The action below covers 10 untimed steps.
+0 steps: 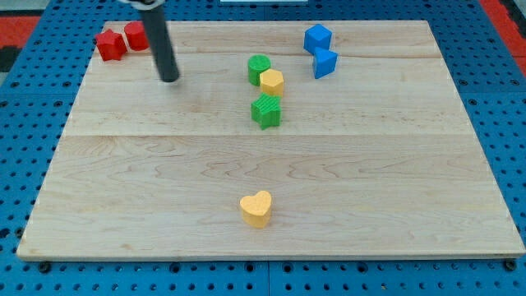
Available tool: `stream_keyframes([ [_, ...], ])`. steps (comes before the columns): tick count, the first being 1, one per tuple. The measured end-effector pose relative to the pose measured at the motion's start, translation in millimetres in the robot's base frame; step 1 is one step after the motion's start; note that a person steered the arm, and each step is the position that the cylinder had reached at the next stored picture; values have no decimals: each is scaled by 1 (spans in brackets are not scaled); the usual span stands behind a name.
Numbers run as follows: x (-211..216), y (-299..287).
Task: Push the green circle away from the yellow hexagon
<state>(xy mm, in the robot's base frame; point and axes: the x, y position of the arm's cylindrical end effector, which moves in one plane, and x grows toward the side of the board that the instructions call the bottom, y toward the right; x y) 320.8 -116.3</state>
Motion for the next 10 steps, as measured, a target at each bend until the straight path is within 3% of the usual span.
stream_keyframes([
  [1,-28,96],
  [3,-31,173],
  [4,-12,204],
  [5,13,168],
  [6,9,117],
  [8,-27,108],
  [9,-32,57],
  [10,7,35],
])
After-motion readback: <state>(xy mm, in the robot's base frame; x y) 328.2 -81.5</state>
